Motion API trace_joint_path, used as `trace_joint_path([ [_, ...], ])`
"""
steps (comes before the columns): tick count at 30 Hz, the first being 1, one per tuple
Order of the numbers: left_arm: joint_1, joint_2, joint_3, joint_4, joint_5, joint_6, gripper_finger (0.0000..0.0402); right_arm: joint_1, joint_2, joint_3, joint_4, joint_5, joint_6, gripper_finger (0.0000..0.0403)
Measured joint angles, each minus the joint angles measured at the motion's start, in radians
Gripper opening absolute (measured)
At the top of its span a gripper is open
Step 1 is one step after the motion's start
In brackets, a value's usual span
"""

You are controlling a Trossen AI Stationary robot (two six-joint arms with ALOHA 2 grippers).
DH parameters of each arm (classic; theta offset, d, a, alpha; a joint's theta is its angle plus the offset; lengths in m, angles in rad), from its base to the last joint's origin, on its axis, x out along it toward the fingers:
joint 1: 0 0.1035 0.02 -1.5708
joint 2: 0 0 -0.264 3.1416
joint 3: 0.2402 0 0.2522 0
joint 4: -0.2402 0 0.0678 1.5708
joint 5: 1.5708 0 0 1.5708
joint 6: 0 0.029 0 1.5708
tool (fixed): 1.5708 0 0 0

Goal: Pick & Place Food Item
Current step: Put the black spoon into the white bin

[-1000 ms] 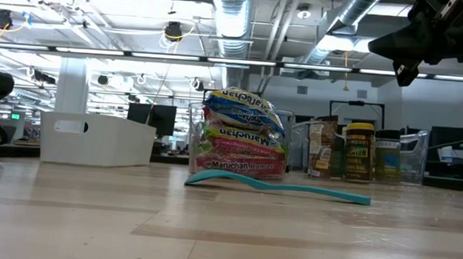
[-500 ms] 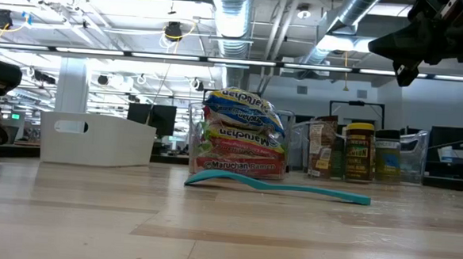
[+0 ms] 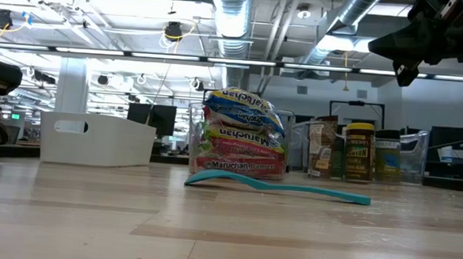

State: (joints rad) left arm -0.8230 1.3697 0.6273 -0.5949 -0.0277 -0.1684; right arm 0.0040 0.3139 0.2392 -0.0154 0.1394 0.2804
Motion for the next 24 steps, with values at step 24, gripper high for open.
trace_joint_path([
  [24, 0.000, 0.048, -0.001, 0.040, -0.023, -0.062, 0.0086, 0.000, 0.000, 0.000, 0.000, 0.000, 0.000, 0.0000],
])
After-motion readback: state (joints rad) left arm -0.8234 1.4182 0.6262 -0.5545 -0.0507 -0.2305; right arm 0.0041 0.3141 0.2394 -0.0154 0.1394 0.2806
